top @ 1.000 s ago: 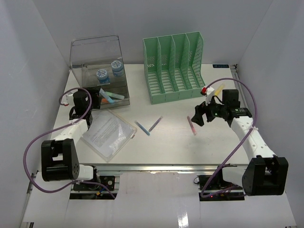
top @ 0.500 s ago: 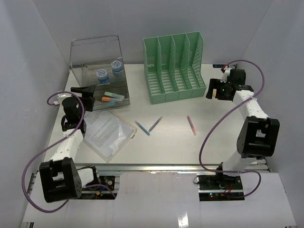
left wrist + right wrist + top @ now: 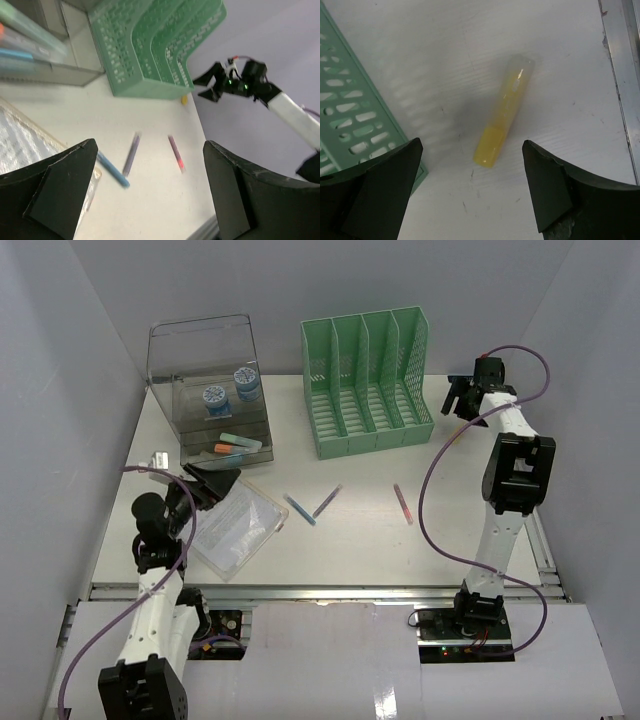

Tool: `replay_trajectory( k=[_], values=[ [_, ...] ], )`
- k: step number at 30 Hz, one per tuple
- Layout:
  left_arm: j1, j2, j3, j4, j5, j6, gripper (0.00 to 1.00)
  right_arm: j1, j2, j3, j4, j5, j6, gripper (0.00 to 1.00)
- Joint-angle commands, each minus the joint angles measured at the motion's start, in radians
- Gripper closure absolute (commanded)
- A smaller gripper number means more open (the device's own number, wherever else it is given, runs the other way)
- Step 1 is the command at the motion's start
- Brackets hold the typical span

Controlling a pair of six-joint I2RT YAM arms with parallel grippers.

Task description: Organize the desk

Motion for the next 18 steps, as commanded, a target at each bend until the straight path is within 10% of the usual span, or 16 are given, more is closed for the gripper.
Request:
replay_trajectory(
  k=[1,18],
  values=[
    [0.002,-0.124,-0.074,-0.088,0.186,0.051,0.02,-0.011,0.092,0.119,-0.032,0.015,0.054,0.18],
    [0.0,-0.231,-0.116,-0.176,0.266,0.026,0.02,-0.017,0.12,0.044,-0.077,-0.012,0.061,0.42]
  ],
)
